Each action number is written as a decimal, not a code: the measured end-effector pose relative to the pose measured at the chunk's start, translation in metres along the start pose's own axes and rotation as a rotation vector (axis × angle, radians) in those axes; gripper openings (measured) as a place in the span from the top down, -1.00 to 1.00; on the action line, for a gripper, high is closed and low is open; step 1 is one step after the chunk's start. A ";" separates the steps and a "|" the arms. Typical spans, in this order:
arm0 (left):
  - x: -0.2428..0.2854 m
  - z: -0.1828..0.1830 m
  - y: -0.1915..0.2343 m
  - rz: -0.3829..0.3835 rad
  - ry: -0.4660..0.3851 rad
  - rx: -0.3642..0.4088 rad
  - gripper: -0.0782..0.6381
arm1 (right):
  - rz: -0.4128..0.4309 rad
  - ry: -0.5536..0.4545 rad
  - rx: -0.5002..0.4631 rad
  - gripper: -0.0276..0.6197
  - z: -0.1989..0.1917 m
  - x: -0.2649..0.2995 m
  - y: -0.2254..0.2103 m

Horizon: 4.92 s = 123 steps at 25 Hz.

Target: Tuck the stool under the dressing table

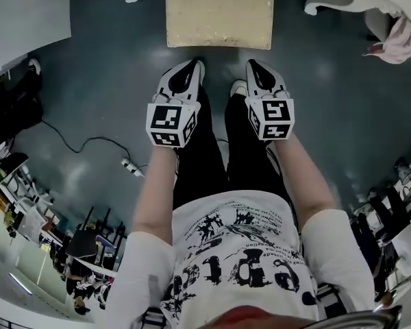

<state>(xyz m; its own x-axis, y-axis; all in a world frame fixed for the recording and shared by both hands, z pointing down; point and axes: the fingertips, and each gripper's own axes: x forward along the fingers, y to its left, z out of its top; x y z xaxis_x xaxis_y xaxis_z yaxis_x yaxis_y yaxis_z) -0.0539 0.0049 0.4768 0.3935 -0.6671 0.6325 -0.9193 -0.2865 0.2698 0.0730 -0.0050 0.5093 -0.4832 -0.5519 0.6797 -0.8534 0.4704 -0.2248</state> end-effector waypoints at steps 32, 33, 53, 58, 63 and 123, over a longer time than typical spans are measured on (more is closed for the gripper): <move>0.134 -0.131 0.091 -0.029 0.176 -0.009 0.73 | -0.217 0.087 0.081 0.86 -0.097 0.140 -0.042; 0.136 -0.127 0.094 -0.021 0.178 -0.008 0.73 | -0.218 0.090 0.078 0.86 -0.092 0.144 -0.043; 0.213 -0.048 0.135 -0.015 0.152 0.069 0.73 | -0.253 0.078 0.000 0.86 -0.018 0.211 -0.088; 0.233 -0.030 0.146 -0.042 0.148 0.124 0.73 | -0.253 0.054 -0.017 0.86 0.001 0.231 -0.099; 0.248 -0.013 0.153 -0.034 0.147 0.155 0.73 | -0.274 0.039 -0.039 0.86 0.018 0.244 -0.110; -0.218 0.339 -0.070 -0.040 -0.606 0.385 0.73 | -0.076 -0.649 -0.368 0.86 0.344 -0.248 0.079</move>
<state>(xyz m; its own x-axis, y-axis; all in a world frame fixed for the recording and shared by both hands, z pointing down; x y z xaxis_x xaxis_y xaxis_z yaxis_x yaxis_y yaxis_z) -0.0747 -0.0628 0.0743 0.4606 -0.8837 0.0834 -0.8827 -0.4659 -0.0614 0.0584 -0.0682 0.0830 -0.5409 -0.8339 0.1103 -0.8236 0.5516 0.1317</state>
